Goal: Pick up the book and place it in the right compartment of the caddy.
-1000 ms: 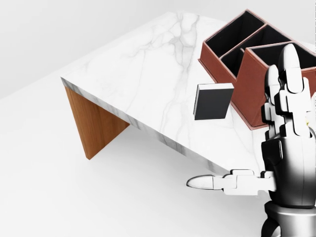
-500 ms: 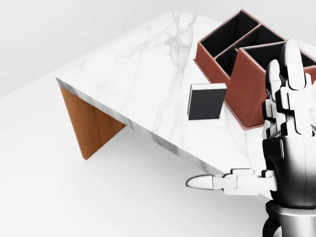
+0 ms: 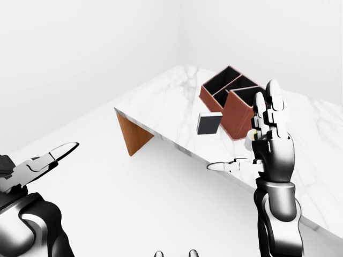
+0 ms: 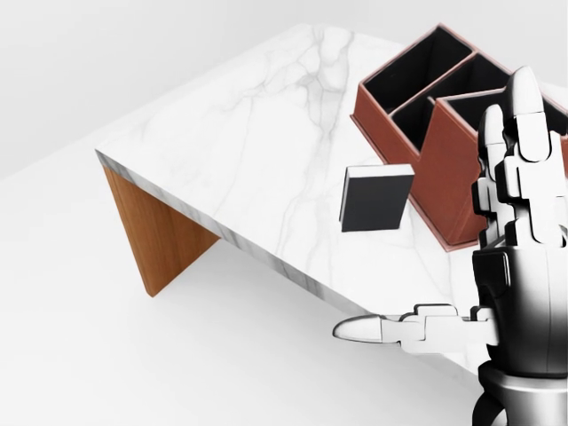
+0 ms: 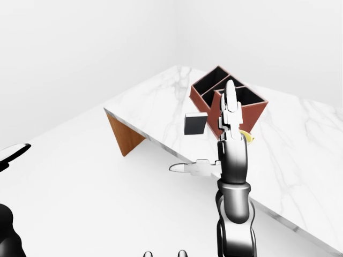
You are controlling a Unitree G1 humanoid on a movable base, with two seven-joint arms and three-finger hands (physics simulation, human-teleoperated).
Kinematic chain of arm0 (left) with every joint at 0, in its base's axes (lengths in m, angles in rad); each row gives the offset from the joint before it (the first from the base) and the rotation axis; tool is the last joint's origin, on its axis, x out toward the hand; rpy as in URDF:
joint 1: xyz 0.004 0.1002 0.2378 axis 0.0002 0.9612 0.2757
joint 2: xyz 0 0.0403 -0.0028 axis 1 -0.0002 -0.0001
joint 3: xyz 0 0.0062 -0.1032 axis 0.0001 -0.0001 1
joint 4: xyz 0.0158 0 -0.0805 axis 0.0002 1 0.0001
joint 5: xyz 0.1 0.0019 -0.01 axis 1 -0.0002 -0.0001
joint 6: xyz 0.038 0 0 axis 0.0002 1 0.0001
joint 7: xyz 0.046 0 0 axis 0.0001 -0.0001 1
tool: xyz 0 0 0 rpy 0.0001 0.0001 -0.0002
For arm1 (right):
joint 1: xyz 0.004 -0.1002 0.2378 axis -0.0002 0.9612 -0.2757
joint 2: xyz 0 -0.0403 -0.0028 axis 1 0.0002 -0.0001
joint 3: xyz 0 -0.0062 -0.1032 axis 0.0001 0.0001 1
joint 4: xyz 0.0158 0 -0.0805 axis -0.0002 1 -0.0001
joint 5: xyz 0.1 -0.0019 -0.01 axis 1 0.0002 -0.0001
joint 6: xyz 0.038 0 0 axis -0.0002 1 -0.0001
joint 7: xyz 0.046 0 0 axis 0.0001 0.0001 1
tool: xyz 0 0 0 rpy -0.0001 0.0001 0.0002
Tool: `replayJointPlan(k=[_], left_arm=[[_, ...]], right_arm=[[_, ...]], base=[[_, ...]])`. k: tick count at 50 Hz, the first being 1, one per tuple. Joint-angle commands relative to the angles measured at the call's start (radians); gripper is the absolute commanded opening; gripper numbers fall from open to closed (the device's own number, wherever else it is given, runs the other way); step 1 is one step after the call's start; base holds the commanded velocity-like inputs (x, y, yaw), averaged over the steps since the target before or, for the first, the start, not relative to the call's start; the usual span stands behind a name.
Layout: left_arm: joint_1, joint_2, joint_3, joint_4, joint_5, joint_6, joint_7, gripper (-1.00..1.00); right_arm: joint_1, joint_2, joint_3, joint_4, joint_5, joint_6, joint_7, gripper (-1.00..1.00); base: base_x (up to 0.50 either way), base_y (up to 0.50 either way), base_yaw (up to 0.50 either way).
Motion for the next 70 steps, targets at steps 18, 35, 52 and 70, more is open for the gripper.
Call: replayJointPlan(k=[18,35,52,70], left_arm=[[0.002,-0.002,-0.002,0.0,0.001,0.0,-0.002,1.0],[0.002,-0.002,-0.001,0.003,0.0,0.0,-0.004,1.0],[0.004,-0.003,-0.002,0.01,0.003,-0.009,-0.006,1.0],[0.003,-0.004,-0.005,0.002,0.007,-0.001,-0.006,1.0]], right_arm=[[0.0,0.001,0.002,0.007,-0.003,-0.005,-0.002,1.0],[0.0,0.001,0.002,0.008,-0.004,-0.002,-0.004,1.0],[0.0,0.001,0.0,0.003,-0.002,0.002,-0.004,1.0],[0.006,0.002,0.003,0.007,-0.004,-0.008,-0.006,1.0]], base=[[0.24,0.18,0.0],[0.24,-0.06,0.0],[0.15,0.02,0.0],[0.15,0.02,0.0]])
